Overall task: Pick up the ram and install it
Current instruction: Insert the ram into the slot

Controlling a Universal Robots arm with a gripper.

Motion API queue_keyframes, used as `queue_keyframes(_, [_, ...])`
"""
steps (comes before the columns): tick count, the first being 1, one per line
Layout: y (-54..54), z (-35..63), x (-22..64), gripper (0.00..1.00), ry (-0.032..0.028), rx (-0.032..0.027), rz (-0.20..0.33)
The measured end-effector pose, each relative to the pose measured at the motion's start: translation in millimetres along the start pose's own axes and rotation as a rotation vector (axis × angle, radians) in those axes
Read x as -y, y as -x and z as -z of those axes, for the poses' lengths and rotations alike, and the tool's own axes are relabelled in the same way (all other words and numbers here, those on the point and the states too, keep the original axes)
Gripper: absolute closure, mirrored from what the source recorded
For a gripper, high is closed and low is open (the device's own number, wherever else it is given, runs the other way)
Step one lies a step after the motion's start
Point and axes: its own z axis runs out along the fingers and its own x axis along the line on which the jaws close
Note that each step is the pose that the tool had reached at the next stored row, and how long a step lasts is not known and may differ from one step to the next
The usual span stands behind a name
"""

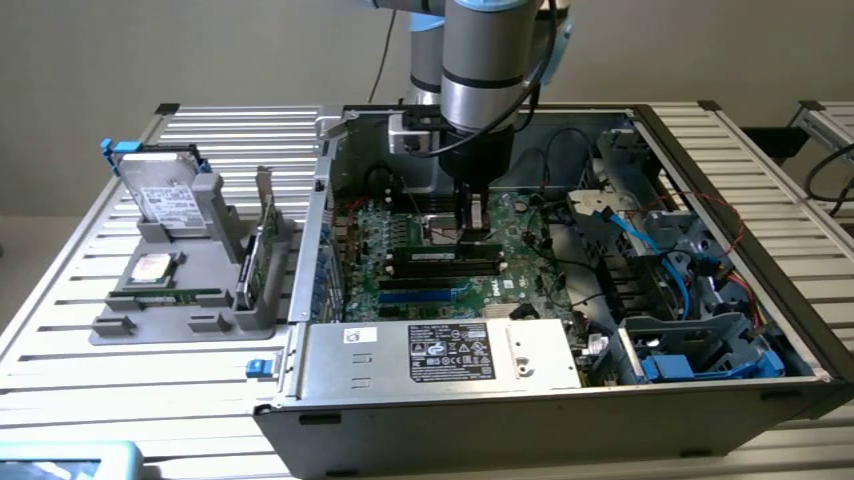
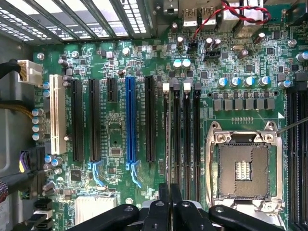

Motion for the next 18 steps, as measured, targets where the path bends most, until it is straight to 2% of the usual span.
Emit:
queue_keyframes(3, [0.0, -0.4, 0.0, 0.88, -0.0001, 0.0000, 0.001])
queue_keyframes(6, [-0.4, -1.1, -0.1, 0.88, -0.0002, 0.0024, 0.003])
queue_keyframes(8, [-0.7, -1.5, 0.0, 0.88, -0.0001, 0.0070, 0.005])
queue_keyframes(11, [-1.6, -2.1, 0.0, 0.88, 0.0003, 0.0200, 0.006])
queue_keyframes(18, [-2.4, -3.1, 0.1, 0.88, 0.0007, 0.0191, 0.007])
